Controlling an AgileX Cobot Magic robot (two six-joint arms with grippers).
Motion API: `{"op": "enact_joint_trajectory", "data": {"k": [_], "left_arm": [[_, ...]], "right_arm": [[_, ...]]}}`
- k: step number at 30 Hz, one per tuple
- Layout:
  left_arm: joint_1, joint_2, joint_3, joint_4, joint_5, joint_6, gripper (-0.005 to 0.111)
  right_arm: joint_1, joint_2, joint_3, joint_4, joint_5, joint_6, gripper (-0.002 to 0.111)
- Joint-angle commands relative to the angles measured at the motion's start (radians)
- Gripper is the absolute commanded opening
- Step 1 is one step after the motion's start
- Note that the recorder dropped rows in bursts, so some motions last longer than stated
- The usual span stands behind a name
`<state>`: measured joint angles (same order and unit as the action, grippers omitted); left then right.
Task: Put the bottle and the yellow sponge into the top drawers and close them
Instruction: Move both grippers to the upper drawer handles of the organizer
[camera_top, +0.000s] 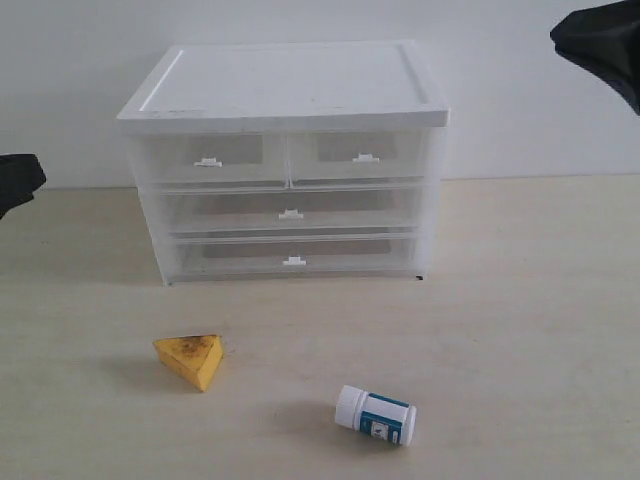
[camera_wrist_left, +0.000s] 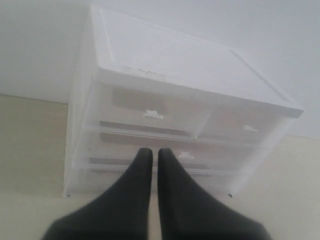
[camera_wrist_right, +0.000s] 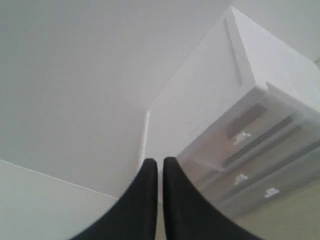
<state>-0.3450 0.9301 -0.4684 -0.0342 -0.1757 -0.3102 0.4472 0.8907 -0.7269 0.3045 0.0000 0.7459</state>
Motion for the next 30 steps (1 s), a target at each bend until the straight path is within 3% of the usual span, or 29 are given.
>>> {"op": "enact_joint_trajectory", "data": {"k": [1, 6, 10, 14, 20, 24, 30], "left_arm": [[-0.005, 0.004, -0.007, 0.008, -0.018, 0.002, 0.004], [-0.005, 0.004, -0.007, 0.016, -0.023, 0.004, 0.004], [-0.005, 0.004, -0.007, 0.016, -0.026, 0.004, 0.004], [-0.005, 0.004, -0.007, 0.016, -0.04, 0.004, 0.004], [-0.005, 0.007, -0.007, 0.034, -0.043, 0.004, 0.004], [-0.005, 0.053, -0.01, 0.084, -0.026, 0.004, 0.004], [-0.005, 0.15, -0.045, 0.162, -0.031, 0.004, 0.004]], "right_arm": [[0.0, 0.001, -0.01, 0.087, -0.065, 0.145, 0.0], [0.0, 0.006, -0.01, 0.078, -0.063, 0.106, 0.0], [0.0, 0.012, -0.01, 0.063, -0.088, -0.127, 0.0], [0.0, 0.019, -0.01, 0.076, -0.085, -0.109, 0.0], [0.0, 0.019, -0.01, -0.079, -0.107, -0.345, 0.0], [0.002, 0.031, -0.01, -0.167, -0.096, -0.674, 0.0], [0.002, 0.08, -0.01, -0.167, -0.081, -0.873, 0.0]]}}
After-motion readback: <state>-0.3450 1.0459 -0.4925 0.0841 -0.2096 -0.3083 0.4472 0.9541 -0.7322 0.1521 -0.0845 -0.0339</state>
